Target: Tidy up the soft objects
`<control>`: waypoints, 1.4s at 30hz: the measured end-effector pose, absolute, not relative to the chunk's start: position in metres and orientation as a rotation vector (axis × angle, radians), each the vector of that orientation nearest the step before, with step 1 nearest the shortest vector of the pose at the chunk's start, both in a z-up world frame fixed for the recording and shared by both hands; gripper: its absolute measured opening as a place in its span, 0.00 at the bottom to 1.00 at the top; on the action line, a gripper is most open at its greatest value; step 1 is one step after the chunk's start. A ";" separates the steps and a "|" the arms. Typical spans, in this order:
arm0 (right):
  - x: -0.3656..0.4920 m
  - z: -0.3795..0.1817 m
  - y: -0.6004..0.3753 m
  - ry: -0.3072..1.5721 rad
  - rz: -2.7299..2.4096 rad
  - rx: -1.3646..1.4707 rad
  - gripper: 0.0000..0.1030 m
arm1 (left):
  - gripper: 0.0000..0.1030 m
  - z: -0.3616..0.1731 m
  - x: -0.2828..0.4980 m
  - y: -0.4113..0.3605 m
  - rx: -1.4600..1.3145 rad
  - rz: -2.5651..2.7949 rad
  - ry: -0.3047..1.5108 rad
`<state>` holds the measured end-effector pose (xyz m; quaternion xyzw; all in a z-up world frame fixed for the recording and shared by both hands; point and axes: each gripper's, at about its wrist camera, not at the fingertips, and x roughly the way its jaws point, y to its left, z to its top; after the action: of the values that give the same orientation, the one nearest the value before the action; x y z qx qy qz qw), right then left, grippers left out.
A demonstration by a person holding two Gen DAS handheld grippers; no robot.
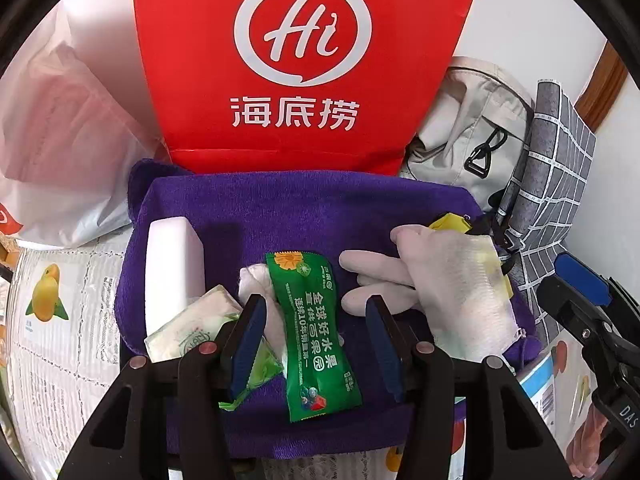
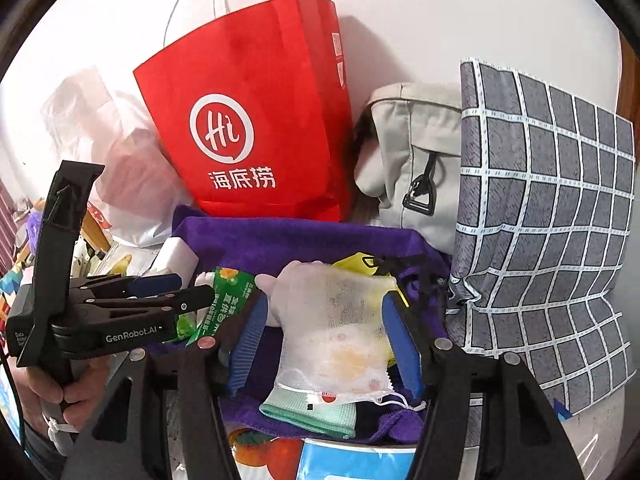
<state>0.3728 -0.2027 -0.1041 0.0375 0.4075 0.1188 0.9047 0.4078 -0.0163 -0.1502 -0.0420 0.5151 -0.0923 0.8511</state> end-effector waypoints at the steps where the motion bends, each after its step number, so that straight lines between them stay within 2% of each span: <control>1: 0.372 -0.103 -0.202 0.840 0.247 0.076 0.57 | 0.48 -0.149 0.407 -0.016 -0.088 -0.194 1.084; 12: 0.358 -0.089 -0.188 0.849 0.229 -0.003 0.58 | 0.50 -0.133 0.396 -0.019 -0.089 -0.189 1.071; 23: 0.345 -0.078 -0.187 0.912 0.205 0.086 0.59 | 0.53 -0.105 0.373 -0.016 -0.090 -0.164 1.025; 25: 0.337 -0.074 -0.184 0.915 0.191 0.075 0.69 | 0.54 -0.098 0.364 -0.015 -0.096 -0.161 1.021; 28: 0.317 -0.061 -0.183 0.877 0.148 0.037 0.84 | 0.63 -0.090 0.346 -0.015 -0.109 -0.158 1.017; 31: 0.295 -0.049 -0.187 0.845 0.104 0.030 0.92 | 0.70 -0.081 0.325 -0.015 -0.106 -0.153 1.015; 34: 0.270 -0.038 -0.192 0.833 0.074 0.025 0.94 | 0.76 -0.070 0.300 -0.013 -0.105 -0.144 1.005; 38: 0.233 -0.024 -0.196 0.806 0.017 0.004 0.97 | 0.89 -0.052 0.261 -0.009 -0.086 -0.092 0.970; 42: 0.185 -0.009 -0.196 0.789 0.028 0.001 0.99 | 0.91 -0.034 0.216 -0.003 -0.060 -0.046 0.933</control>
<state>0.1853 -0.1957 -0.0091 0.0007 0.3842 0.0137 0.9231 0.2157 -0.0033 -0.0340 -0.0290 0.4496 -0.0220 0.8925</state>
